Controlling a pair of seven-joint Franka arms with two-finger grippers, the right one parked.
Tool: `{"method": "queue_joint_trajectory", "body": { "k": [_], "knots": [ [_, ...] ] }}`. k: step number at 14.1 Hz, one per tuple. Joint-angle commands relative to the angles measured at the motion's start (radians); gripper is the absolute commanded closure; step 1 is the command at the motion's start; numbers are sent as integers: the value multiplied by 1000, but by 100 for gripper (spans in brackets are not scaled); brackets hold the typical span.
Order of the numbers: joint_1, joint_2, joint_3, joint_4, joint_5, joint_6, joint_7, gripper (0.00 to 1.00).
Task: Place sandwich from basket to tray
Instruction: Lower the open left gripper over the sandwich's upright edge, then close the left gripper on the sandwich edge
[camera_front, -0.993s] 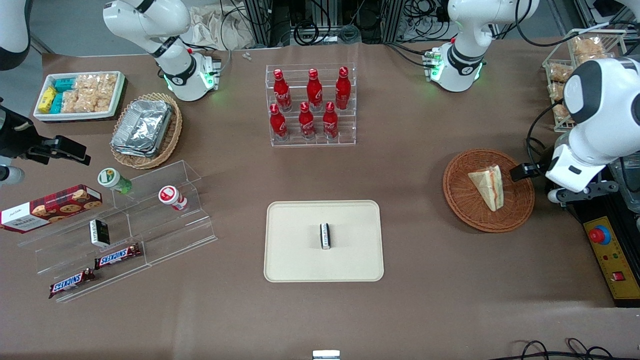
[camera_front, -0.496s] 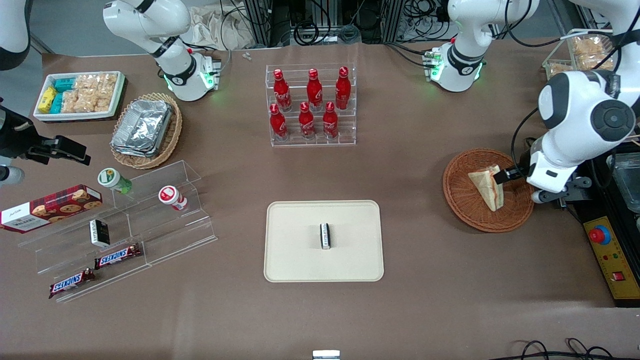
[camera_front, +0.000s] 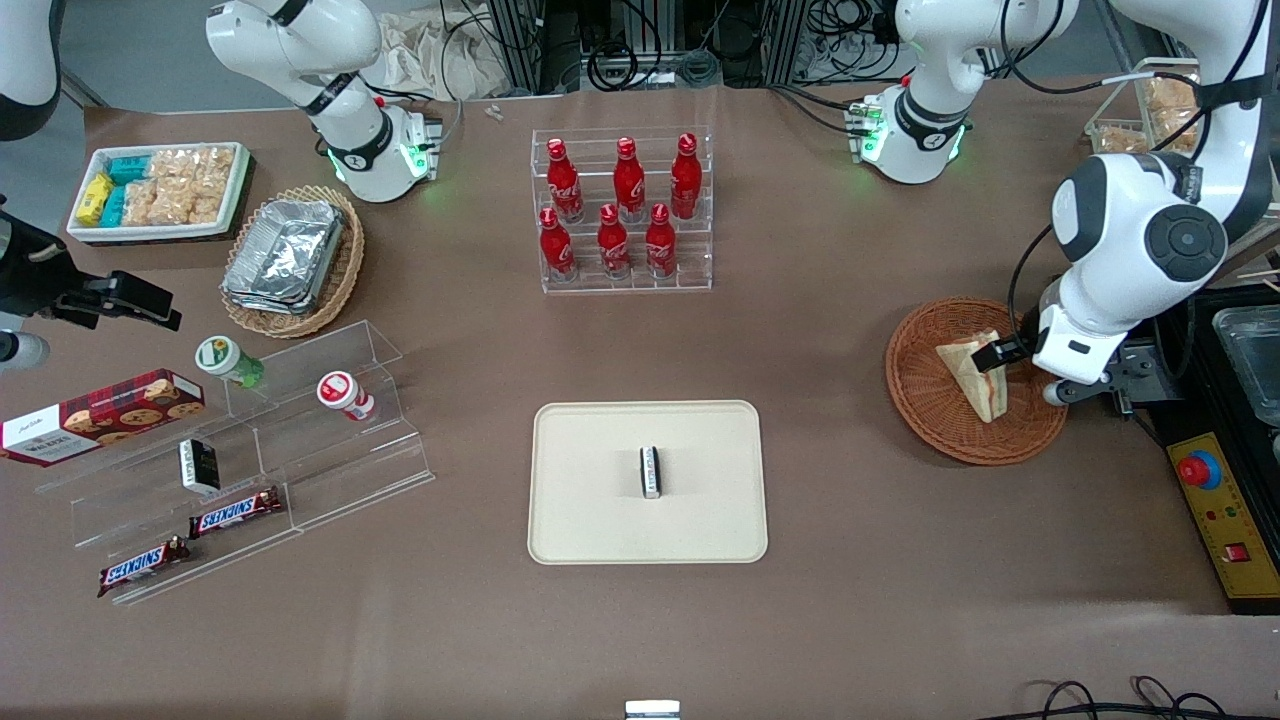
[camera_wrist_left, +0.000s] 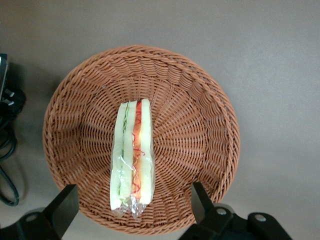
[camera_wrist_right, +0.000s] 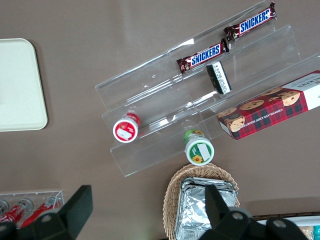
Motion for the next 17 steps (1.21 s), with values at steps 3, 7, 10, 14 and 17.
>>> {"method": "queue_joint_trajectory", "body": {
  "k": [3,7,10,14,17],
  "knots": [
    [-3,-2,-2,-74,-5,96,-21,0],
    [-3,-2,-2,-152,-5,202,-21,0],
    [-3,6,-2,-198,-5,272,-21,0],
    [-3,32,-2,-224,-1,331,-19,0],
    [1,58,0,-239,-1,384,-19,0]
  ]
}}
